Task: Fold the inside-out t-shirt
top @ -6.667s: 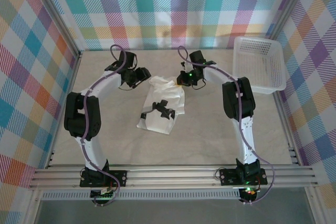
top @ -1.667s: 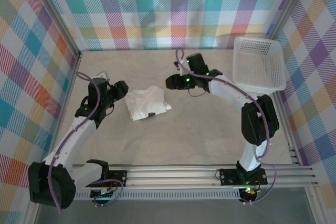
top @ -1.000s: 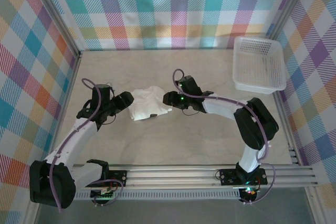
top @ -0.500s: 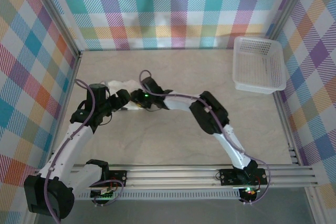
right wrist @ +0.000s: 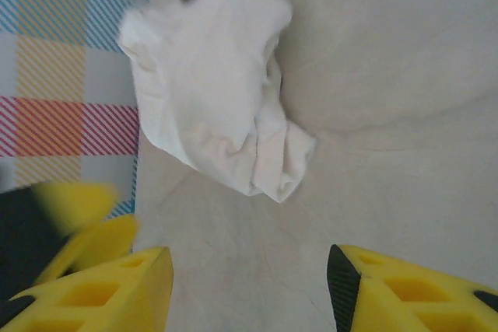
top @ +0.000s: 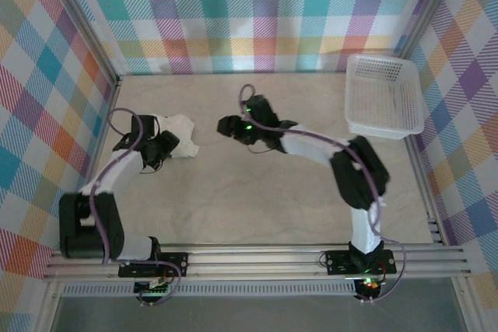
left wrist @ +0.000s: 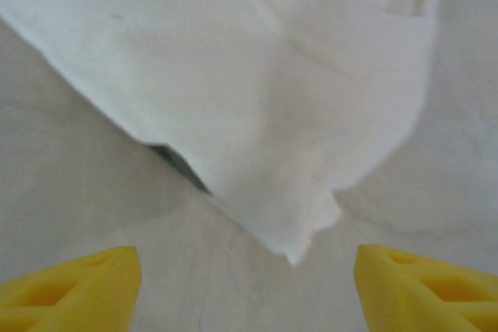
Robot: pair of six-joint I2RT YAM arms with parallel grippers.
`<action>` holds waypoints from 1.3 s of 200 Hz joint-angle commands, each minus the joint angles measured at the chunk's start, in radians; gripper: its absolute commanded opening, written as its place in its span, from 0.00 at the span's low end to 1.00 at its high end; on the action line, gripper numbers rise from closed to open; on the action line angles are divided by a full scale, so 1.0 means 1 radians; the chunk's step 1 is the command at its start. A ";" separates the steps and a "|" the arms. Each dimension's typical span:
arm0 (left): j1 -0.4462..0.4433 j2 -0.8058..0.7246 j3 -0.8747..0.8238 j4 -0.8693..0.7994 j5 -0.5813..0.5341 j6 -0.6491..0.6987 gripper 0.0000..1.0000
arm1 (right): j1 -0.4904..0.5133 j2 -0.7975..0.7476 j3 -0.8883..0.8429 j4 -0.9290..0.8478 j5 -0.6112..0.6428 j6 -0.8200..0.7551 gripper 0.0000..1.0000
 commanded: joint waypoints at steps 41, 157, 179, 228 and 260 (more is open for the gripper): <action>0.050 0.391 0.243 0.190 -0.046 -0.069 0.51 | -0.017 -0.261 -0.223 -0.089 0.038 -0.087 0.57; 0.240 1.041 1.212 -0.160 0.006 0.169 0.42 | -0.107 -0.358 -0.129 -0.322 0.035 -0.159 0.58; 0.253 1.041 1.262 -0.166 0.040 0.191 0.45 | -0.145 -0.401 -0.134 -0.363 0.024 -0.171 0.59; 0.251 0.436 0.565 0.221 0.054 0.085 0.47 | -0.266 -0.675 -0.298 -0.436 0.343 -0.495 0.84; 0.124 -0.041 0.136 0.274 -0.092 0.136 0.58 | -0.370 -0.846 -0.605 -0.137 0.611 -0.609 0.99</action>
